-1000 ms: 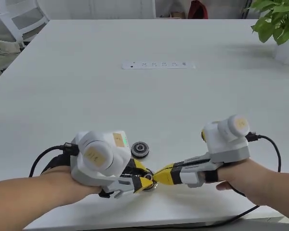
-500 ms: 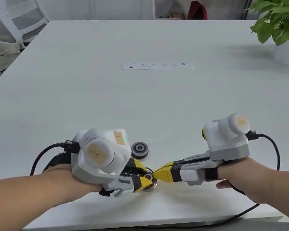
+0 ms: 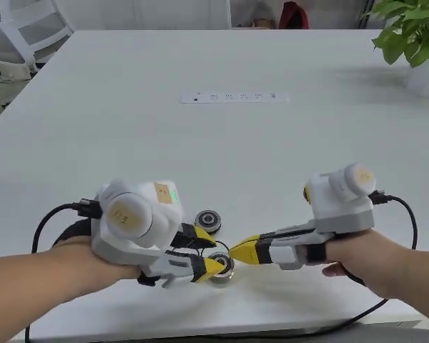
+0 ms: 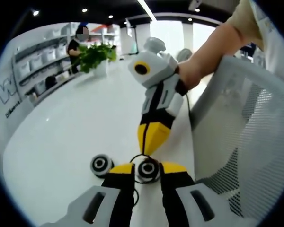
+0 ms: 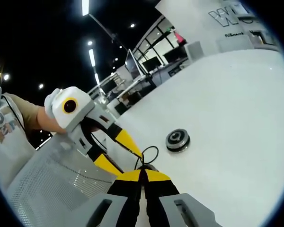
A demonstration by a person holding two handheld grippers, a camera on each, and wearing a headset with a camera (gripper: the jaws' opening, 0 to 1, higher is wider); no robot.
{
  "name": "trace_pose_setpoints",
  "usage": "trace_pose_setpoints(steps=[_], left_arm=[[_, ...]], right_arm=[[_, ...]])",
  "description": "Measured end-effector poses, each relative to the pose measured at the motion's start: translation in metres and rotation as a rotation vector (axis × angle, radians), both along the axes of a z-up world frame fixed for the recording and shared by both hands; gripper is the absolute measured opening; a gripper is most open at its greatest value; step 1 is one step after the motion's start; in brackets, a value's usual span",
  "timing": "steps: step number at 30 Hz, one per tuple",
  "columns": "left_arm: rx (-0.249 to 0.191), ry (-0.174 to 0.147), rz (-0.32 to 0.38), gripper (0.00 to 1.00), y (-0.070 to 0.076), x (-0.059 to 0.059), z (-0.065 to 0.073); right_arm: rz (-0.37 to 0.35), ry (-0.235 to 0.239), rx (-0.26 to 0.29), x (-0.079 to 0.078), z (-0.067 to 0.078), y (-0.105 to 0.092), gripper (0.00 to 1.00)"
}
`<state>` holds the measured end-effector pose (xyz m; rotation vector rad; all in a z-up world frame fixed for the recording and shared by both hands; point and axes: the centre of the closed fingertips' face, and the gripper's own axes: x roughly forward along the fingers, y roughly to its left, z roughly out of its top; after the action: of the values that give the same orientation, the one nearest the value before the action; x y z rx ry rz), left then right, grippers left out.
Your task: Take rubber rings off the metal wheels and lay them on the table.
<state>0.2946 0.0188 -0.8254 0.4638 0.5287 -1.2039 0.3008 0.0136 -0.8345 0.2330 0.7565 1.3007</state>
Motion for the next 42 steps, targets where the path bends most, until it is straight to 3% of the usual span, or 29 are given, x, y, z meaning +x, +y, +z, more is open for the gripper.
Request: trace_pose_setpoints(steps=[15, 29, 42], left_arm=[[-0.078, -0.012, 0.032, 0.35, 0.019, -0.001, 0.03], [-0.097, -0.016, 0.105, 0.47, 0.05, 0.004, 0.037], [-0.1, -0.017, 0.155, 0.55, 0.07, 0.004, 0.037]], right_arm=[[0.007, -0.013, 0.031, -0.003, 0.022, 0.011, 0.0], [0.039, -0.023, 0.033, 0.002, 0.033, 0.028, 0.0], [0.06, -0.011, 0.015, 0.009, 0.026, 0.045, 0.0]])
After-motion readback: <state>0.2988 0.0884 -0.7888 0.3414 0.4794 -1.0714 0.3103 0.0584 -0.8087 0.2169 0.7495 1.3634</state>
